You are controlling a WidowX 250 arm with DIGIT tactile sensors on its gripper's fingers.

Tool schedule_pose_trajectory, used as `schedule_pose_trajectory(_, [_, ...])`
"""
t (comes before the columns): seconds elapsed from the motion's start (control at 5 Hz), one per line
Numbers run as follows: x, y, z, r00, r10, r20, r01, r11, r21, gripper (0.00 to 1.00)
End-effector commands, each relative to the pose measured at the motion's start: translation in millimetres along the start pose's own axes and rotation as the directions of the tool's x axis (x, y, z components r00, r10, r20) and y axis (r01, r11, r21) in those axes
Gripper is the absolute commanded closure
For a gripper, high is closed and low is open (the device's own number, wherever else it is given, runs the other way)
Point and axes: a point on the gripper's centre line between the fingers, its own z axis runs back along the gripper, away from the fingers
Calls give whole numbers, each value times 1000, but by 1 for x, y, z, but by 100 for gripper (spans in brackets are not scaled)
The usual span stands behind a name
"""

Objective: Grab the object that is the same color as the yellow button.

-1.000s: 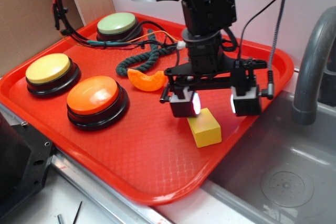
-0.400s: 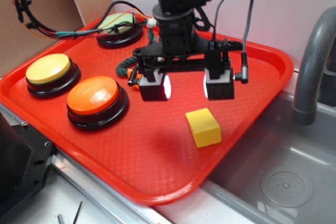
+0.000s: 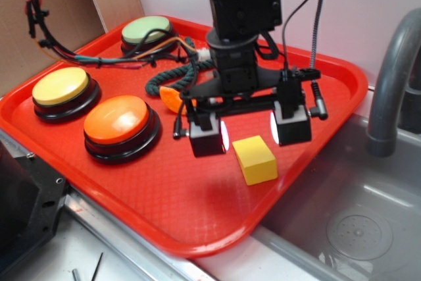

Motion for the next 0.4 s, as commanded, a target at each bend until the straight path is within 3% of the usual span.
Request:
schedule_pose_trajectory(0.0, [5,-3,-14,998,7,-57,-12,996,-85,0])
schedule_pose_trajectory(0.2, [5,5,-16,998,-13,-62,8,997,-77,0])
